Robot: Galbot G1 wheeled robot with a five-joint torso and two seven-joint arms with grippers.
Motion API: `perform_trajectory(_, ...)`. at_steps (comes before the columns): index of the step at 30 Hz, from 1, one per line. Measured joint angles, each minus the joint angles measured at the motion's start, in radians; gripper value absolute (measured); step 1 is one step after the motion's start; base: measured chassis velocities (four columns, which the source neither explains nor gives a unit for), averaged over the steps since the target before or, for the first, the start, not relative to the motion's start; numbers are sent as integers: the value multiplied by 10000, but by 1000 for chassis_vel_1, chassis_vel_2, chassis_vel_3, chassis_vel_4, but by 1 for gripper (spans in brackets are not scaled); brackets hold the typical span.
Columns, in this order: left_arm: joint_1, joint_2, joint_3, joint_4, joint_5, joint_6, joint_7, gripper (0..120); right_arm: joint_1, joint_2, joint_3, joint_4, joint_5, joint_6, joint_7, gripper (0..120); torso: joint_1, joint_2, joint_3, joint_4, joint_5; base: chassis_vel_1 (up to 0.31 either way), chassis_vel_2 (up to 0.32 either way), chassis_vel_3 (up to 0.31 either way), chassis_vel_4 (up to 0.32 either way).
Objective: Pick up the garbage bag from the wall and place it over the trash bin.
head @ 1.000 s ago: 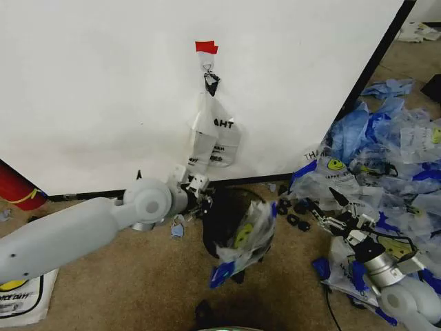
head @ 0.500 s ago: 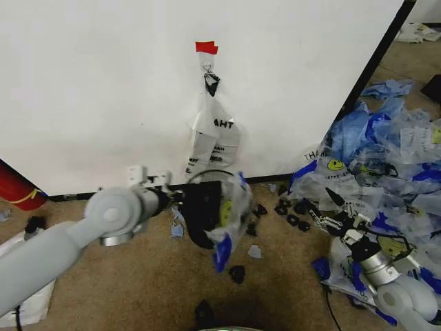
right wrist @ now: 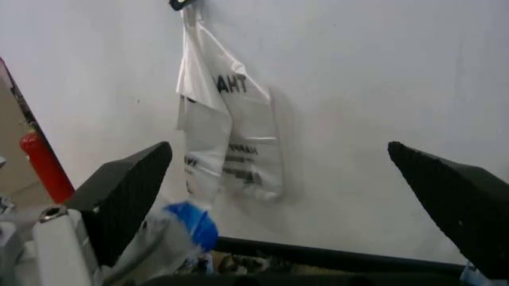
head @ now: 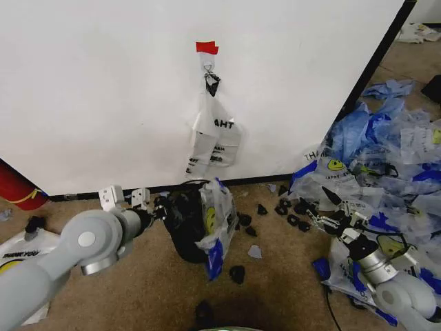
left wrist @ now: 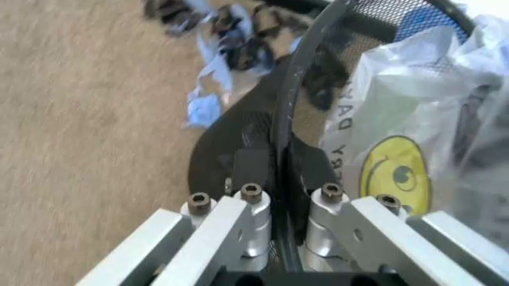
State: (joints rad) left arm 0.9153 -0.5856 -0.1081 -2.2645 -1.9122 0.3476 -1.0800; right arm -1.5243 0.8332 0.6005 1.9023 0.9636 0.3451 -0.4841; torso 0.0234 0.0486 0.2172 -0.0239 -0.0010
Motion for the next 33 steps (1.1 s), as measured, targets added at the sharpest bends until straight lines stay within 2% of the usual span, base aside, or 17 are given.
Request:
perform_trajectory(7,592,-121,-304,-273,46,-263,-174,3,-7,-16,0,-6,-10,2,-20,100,0,0,0,3,0,0,0,0,0)
perform_trajectory(18,1500,-791,-769,-512,266,-835,-352,3,63,-48,-106,-78,-53,-49,-40,100,0,0,0,3,1,0,0,0,0)
perform_trajectory(28,2099,-1323,-716,-756,786,-1241,-367,3,82,-41,-131,-134,-95,-73,-61,100,0,0,1,3,0,0,0,0,0)
perform_trajectory(32,2308,-1496,-713,-920,805,-1034,-376,19,69,44,-173,-150,-141,-72,-72,100,-1,0,0,5,4,0,0,0,0)
perform_trajectory(33,2308,-1496,-713,-920,805,-1034,-376,19,69,44,-173,-150,-141,-72,-72,100,-1,0,0,5,4,0,0,0,0)
